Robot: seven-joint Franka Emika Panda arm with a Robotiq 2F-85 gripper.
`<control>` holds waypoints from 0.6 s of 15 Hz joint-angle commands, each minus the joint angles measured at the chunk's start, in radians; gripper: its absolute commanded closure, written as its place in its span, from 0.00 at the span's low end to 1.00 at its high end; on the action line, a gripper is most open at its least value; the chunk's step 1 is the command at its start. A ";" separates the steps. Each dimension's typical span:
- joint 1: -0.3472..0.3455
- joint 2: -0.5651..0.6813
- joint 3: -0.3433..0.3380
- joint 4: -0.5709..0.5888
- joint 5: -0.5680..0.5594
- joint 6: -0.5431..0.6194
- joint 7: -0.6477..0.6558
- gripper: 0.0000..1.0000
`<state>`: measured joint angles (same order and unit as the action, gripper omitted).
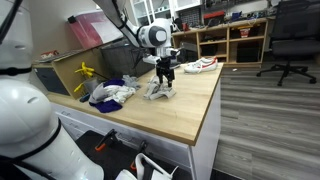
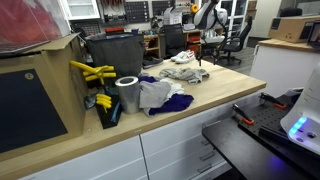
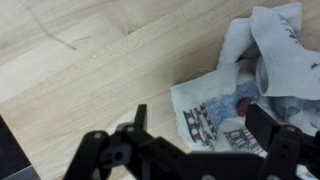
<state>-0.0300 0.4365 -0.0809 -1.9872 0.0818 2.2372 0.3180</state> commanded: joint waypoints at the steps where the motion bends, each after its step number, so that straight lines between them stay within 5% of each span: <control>1: 0.010 0.028 -0.008 -0.005 -0.019 0.003 -0.002 0.00; 9: 0.020 0.071 -0.009 0.008 -0.024 0.004 -0.004 0.00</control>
<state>-0.0192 0.5089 -0.0809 -1.9867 0.0729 2.2393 0.3180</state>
